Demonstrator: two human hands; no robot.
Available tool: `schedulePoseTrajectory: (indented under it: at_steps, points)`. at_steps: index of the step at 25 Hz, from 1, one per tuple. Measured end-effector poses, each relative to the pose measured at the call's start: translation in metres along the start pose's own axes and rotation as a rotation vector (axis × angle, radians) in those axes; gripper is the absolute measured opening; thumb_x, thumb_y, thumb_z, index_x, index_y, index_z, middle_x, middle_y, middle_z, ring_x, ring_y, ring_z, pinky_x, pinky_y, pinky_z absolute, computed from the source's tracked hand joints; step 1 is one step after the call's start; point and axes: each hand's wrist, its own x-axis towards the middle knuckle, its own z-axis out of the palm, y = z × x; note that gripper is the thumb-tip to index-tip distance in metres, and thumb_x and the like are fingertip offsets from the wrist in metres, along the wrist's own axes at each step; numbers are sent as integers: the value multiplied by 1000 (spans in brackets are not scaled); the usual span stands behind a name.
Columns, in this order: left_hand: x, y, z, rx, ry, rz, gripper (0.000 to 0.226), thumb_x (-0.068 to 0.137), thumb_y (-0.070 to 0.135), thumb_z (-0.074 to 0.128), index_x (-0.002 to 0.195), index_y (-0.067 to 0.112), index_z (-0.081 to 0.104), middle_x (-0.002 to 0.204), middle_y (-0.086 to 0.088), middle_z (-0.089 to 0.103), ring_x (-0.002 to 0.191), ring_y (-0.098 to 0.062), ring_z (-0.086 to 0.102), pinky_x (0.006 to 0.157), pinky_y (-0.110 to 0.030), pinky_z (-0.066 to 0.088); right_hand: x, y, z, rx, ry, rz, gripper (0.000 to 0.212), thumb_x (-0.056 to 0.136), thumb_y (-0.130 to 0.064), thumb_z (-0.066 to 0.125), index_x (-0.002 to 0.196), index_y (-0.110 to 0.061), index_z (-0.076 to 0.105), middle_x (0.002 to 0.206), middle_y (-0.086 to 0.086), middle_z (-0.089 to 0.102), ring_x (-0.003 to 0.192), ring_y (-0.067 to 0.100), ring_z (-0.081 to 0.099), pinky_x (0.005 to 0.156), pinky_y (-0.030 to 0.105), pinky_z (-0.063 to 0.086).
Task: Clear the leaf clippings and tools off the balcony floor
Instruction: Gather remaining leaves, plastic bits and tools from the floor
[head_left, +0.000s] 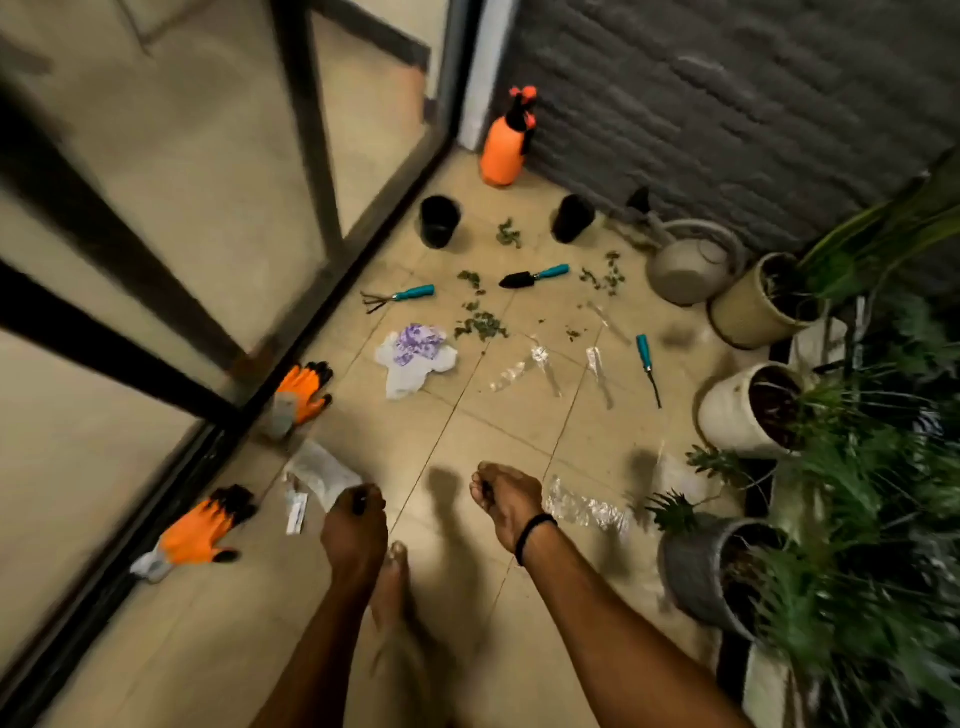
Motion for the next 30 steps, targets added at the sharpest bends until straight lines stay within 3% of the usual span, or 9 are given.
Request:
schedulePoseTrajectory:
  at_steps: [2, 5, 9, 12, 17, 21, 26, 28, 30]
  points:
    - [27, 30, 35, 79, -62, 22, 19, 99, 24, 55, 108, 14, 69, 93, -7, 73, 86, -25, 67, 70, -27, 43, 35, -29, -10, 56, 38, 10, 10, 86, 5, 62, 78, 1, 66, 67, 14, 60, 59, 22, 53, 65, 32, 48]
    - [60, 69, 89, 195, -116, 53, 20, 98, 25, 56, 109, 15, 70, 94, -6, 73, 89, -25, 67, 77, -30, 46, 83, -65, -30, 37, 145, 39, 11, 84, 3, 63, 75, -2, 66, 62, 11, 62, 58, 22, 53, 66, 32, 48]
    - [91, 121, 159, 332, -182, 83, 24, 99, 29, 56, 112, 15, 71, 94, -8, 74, 89, -27, 69, 85, -36, 52, 140, -120, -51, 112, 187, 45, 11, 86, 2, 60, 77, -4, 64, 64, 12, 60, 47, 17, 49, 45, 23, 39]
    - [101, 163, 215, 442, -211, 155, 26, 99, 28, 56, 110, 11, 71, 95, -11, 74, 91, -28, 68, 86, -35, 49, 185, -158, -77, 168, 240, 59, 11, 87, 2, 62, 78, -3, 65, 64, 11, 59, 48, 16, 50, 41, 20, 40]
    - [114, 233, 324, 484, -201, 134, 24, 98, 26, 59, 112, 10, 70, 105, -10, 74, 97, -27, 67, 88, -32, 48, 263, -234, -114, 92, 224, 40, 24, 82, -2, 63, 61, -13, 65, 58, 6, 59, 57, 19, 52, 58, 30, 44]
    - [135, 269, 395, 497, -227, 100, 27, 98, 27, 58, 117, 11, 69, 108, -7, 73, 102, -26, 68, 82, -25, 43, 324, -286, -128, -23, 245, 80, 33, 76, -7, 61, 44, -14, 60, 51, 3, 57, 56, 19, 52, 59, 33, 44]
    - [180, 298, 456, 535, -250, 100, 26, 97, 26, 58, 116, 13, 69, 110, -12, 72, 103, -31, 66, 85, -31, 48, 388, -343, -132, -191, 251, 47, 24, 73, -14, 58, 50, -19, 64, 56, -1, 62, 63, 21, 59, 62, 32, 48]
    - [206, 304, 488, 561, -275, 134, 28, 98, 29, 57, 118, 14, 69, 109, -11, 73, 102, -30, 67, 87, -34, 49, 426, -356, -132, -277, 259, -7, 16, 76, -19, 63, 69, -26, 75, 74, -1, 72, 79, 22, 67, 77, 34, 56]
    - [228, 308, 517, 578, -258, 193, 28, 97, 27, 60, 119, 12, 69, 112, -10, 73, 104, -28, 67, 86, -29, 46, 459, -364, -132, -418, 278, -57, 19, 82, -17, 66, 98, -18, 76, 99, 3, 74, 97, 22, 67, 89, 32, 54]
